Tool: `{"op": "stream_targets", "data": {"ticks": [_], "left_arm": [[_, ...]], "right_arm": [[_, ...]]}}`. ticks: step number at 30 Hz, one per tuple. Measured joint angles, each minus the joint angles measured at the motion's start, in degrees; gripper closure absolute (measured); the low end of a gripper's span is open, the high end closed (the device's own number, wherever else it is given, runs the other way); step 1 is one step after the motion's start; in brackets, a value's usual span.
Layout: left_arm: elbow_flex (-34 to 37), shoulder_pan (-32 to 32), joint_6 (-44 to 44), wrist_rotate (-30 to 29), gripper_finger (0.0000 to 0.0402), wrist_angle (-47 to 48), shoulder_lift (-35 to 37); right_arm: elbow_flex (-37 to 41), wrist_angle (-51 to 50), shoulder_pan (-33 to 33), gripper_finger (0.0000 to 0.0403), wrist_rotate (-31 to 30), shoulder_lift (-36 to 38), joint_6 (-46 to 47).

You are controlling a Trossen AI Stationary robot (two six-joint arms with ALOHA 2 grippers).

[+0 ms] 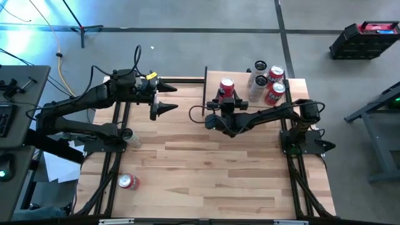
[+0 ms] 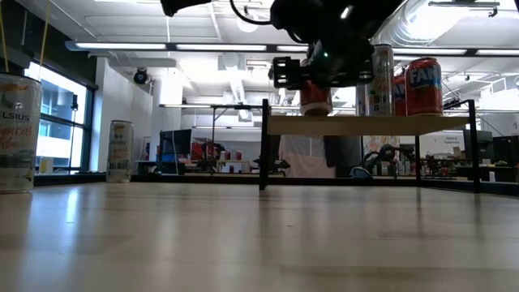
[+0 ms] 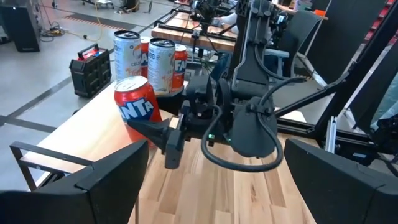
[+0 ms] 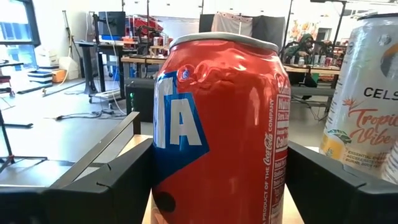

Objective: Place canned beverage on shelf
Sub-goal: Put the orange soda can on the shelf

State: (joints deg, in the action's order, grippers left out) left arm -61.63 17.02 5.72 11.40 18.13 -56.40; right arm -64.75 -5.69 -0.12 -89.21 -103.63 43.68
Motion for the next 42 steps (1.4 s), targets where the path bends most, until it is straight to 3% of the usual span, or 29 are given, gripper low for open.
{"op": "stream_targets", "data": {"ticks": [7,18,30,42], "left_arm": [[0.0,0.0,-1.1,0.0,0.0037,0.0,0.0],[0.0,-0.1,-2.9,0.0,0.0037,0.1,0.0],[0.0,-0.2,-3.0,0.0,0.0037,2.4,0.0],[0.0,-0.2,-3.0,0.0,0.0037,3.6,0.0]], "right_arm": [[0.0,-0.1,0.2,0.0103,-2.1,-1.3,2.5],[-2.0,0.5,0.3,0.0104,1.5,-0.2,-1.8],[-2.5,0.1,-1.6,0.0104,-1.7,-2.3,0.0],[-2.5,0.5,-1.7,0.0089,-0.9,-2.5,-0.6]]}}
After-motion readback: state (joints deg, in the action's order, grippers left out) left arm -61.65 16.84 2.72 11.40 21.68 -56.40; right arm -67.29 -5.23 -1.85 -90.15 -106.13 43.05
